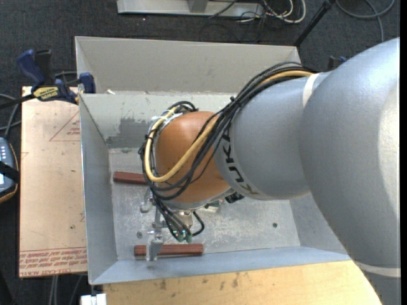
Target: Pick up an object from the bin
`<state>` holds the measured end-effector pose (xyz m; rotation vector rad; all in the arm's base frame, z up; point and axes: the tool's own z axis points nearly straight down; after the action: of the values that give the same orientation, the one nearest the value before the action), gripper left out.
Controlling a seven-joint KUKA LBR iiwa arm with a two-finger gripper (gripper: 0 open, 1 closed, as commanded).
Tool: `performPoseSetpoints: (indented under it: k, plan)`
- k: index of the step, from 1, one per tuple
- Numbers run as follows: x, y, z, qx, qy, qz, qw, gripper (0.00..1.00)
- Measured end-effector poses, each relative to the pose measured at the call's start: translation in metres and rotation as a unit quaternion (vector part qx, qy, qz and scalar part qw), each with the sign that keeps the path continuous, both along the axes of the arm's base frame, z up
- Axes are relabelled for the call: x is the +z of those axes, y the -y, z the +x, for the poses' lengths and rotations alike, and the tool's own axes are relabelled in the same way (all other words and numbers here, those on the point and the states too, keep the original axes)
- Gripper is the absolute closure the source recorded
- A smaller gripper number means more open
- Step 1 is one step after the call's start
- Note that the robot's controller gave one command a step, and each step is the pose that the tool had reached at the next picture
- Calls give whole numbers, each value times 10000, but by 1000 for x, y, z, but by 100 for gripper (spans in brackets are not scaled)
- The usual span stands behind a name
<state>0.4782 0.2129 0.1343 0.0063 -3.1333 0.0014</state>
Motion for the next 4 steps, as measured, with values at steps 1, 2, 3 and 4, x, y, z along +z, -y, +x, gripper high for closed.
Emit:
performPoseSetpoints:
  k: [1, 2, 3, 4]
  plan:
    - [4, 1, 2, -17, 37, 9, 10000, 0]
    - [-58, 20, 5, 1182, 113, 40, 9929, 100]
    - [-58, 20, 5, 1181, 113, 40, 9929, 100]
    - [47, 25, 12, 982, 46, 15, 9952, 100]
